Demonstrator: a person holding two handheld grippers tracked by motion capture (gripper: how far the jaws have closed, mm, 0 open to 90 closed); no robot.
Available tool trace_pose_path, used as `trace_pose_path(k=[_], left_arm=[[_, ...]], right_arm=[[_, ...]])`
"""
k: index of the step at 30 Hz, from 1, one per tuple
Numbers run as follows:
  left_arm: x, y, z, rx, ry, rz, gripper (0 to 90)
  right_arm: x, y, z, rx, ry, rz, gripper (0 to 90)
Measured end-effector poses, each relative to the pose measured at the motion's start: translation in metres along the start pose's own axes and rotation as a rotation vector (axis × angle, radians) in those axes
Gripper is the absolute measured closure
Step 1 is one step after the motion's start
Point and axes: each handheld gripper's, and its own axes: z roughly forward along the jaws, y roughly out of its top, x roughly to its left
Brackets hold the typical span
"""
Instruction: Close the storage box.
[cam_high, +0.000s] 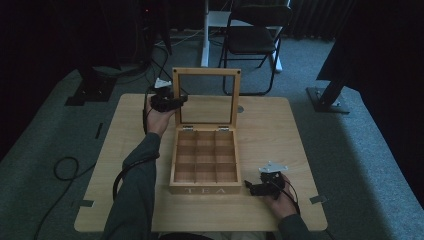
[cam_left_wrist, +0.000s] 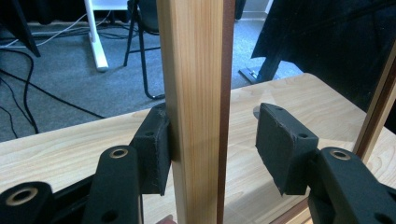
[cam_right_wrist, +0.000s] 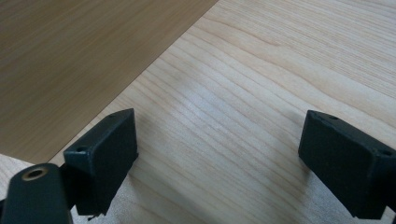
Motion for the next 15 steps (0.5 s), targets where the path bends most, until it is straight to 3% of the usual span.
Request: trace_pose_path(k=[9, 15], left_arm=[[-0.004, -0.005, -0.011, -0.026, -0.013, 0.027, 49.9], [-0.009, -0.015, -0.027, -0.079, -0.040, 0.024, 49.7]], right_arm=[[0.000, 0.000, 0.000, -0.001, 0.000, 0.001, 11.2], [0.000, 0.000, 0.000, 0.000, 0.000, 0.001, 11.3]])
